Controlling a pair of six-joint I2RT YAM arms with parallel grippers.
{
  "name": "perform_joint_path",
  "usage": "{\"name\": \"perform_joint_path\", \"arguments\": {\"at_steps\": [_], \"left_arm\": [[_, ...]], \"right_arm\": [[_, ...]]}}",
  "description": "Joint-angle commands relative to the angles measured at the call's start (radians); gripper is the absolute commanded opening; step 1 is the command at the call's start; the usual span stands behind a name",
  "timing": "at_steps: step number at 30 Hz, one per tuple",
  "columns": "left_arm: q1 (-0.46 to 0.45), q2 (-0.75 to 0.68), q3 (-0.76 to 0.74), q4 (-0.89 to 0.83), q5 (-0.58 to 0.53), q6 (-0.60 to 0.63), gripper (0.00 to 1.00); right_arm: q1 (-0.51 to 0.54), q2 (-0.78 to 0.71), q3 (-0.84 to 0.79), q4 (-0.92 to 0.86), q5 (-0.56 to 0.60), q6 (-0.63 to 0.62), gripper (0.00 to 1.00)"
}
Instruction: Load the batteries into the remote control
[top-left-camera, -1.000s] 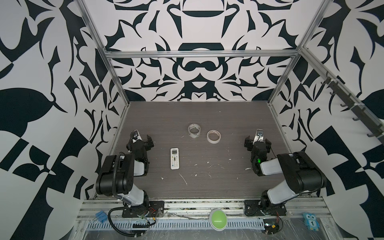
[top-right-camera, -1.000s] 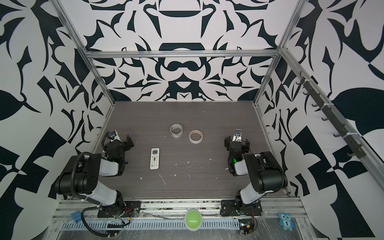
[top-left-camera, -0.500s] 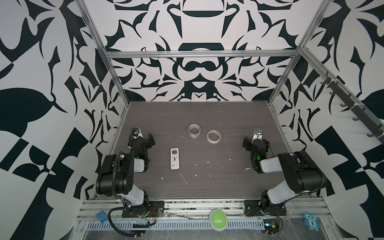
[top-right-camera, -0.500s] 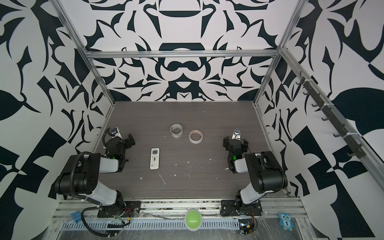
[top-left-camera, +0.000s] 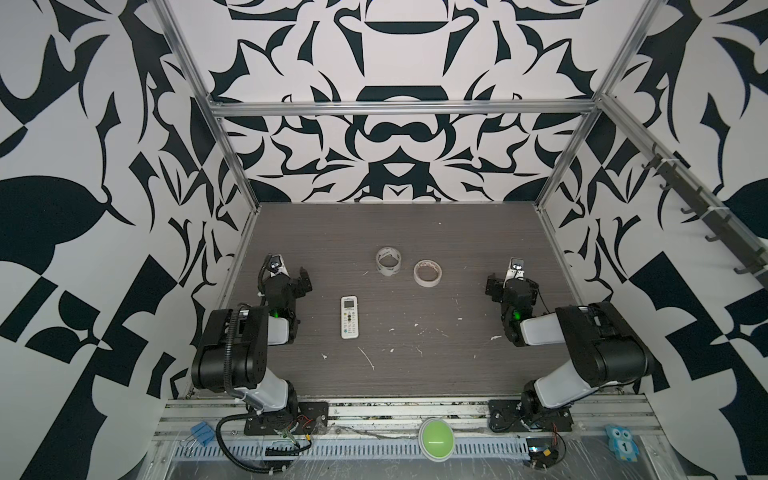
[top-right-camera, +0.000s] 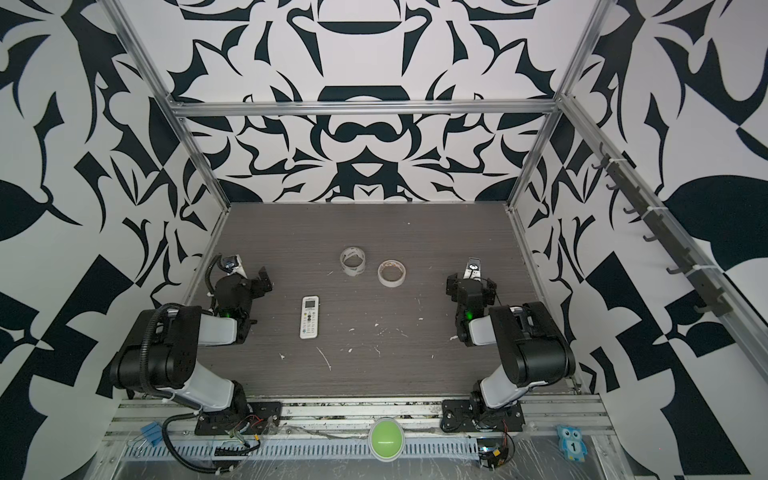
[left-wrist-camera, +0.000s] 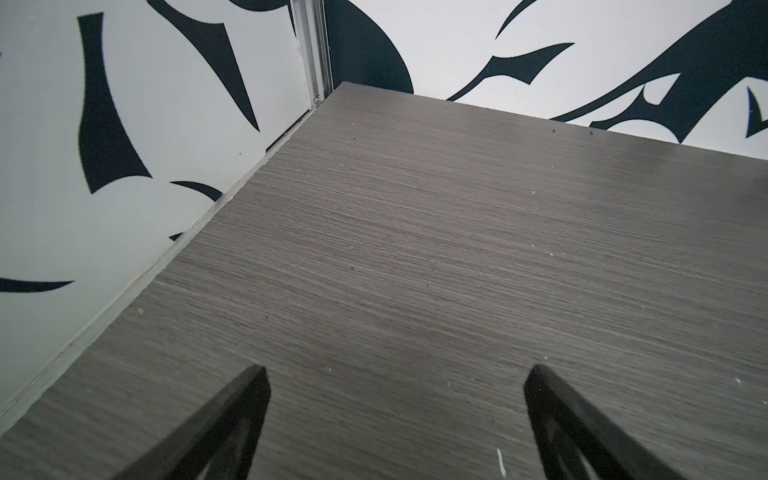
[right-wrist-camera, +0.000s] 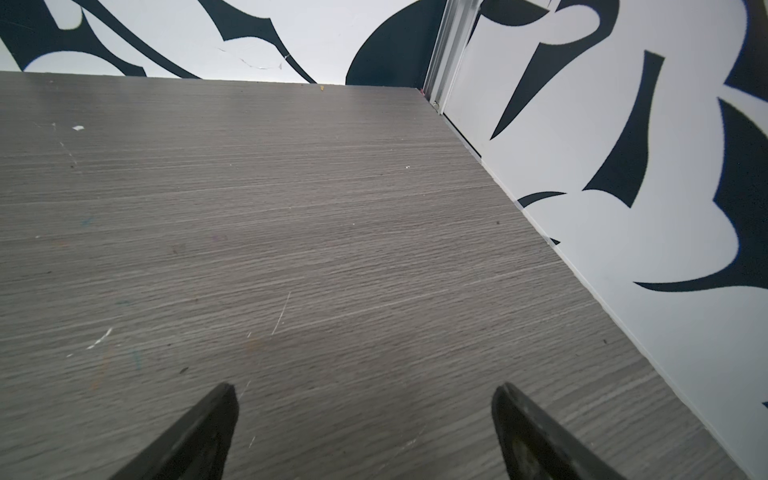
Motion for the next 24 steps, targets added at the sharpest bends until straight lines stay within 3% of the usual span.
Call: {"name": "perform_joint_path", "arguments": {"at_steps": [1, 16, 21, 22, 24], "left_arm": [[0.0, 0.002, 0.02, 0.007, 0.003, 0.008, 0.99], [0.0, 0.001, 0.021, 0.005, 0.011, 0.01, 0.99], [0.0, 0.002, 0.021, 0.004, 0.01, 0.01, 0.99], [0.0, 0.001, 0.021, 0.005, 0.01, 0.01, 0.99], [0.0, 0.001, 0.021, 0.003, 0.011, 0.011, 0.99]], "right_arm": [[-0.003, -0.009, 0.02, 0.025, -0.001, 0.012, 0.99], [-0.002, -0.01, 0.012, 0.038, -0.003, 0.01, 0.99], [0.001, 0.014, -0.138, 0.352, -0.033, -0.001, 0.99], [0.006, 0.029, -0.127, 0.352, -0.025, -0.014, 0.99], [0.006, -0.011, -0.059, 0.16, -0.007, -0.003, 0.99]]}}
